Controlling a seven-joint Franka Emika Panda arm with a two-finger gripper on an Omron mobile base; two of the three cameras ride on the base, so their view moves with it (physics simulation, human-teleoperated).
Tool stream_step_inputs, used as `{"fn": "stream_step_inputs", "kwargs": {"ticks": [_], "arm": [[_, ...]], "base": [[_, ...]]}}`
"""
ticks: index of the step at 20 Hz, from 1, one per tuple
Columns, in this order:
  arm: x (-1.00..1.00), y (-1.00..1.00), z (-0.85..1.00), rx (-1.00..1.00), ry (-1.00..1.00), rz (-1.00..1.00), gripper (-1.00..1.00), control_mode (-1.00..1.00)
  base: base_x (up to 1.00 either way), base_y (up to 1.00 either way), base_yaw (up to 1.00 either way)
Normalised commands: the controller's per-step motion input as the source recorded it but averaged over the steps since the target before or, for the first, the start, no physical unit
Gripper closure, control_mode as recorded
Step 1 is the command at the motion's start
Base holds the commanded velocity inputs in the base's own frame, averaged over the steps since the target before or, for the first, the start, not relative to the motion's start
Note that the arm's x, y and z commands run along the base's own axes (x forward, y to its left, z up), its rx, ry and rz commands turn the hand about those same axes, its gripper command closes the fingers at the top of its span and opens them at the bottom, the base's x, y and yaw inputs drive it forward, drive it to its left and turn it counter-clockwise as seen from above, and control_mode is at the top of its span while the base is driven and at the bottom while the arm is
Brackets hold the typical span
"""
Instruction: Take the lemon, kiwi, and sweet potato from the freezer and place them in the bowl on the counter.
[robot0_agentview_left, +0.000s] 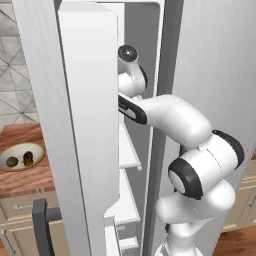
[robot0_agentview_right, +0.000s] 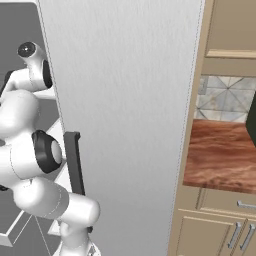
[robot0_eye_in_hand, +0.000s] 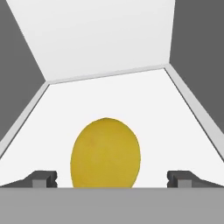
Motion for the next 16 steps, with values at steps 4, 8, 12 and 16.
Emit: {"fn": "stream_step_inputs", "kwargs": {"ticks": [4, 8, 12, 16], "arm": [[0.24, 0.11, -0.05, 0.00, 0.04, -0.02, -1.00, -1.00], [0.17, 0.12, -0.16, 0.00, 0.07, -0.01, -1.00, -1.00], [0.05, 0.04, -0.09, 0.00, 0.07, 0.00, 1.00, -1.00], [0.00, 0.00, -0.03, 0.00, 0.01, 0.00, 1.00, -1.00]], "base": [[0.00, 0.00, 0.00], [0.00, 0.00, 0.00], [0.00, 0.00, 0.00], [0.00, 0.00, 0.00]]}}
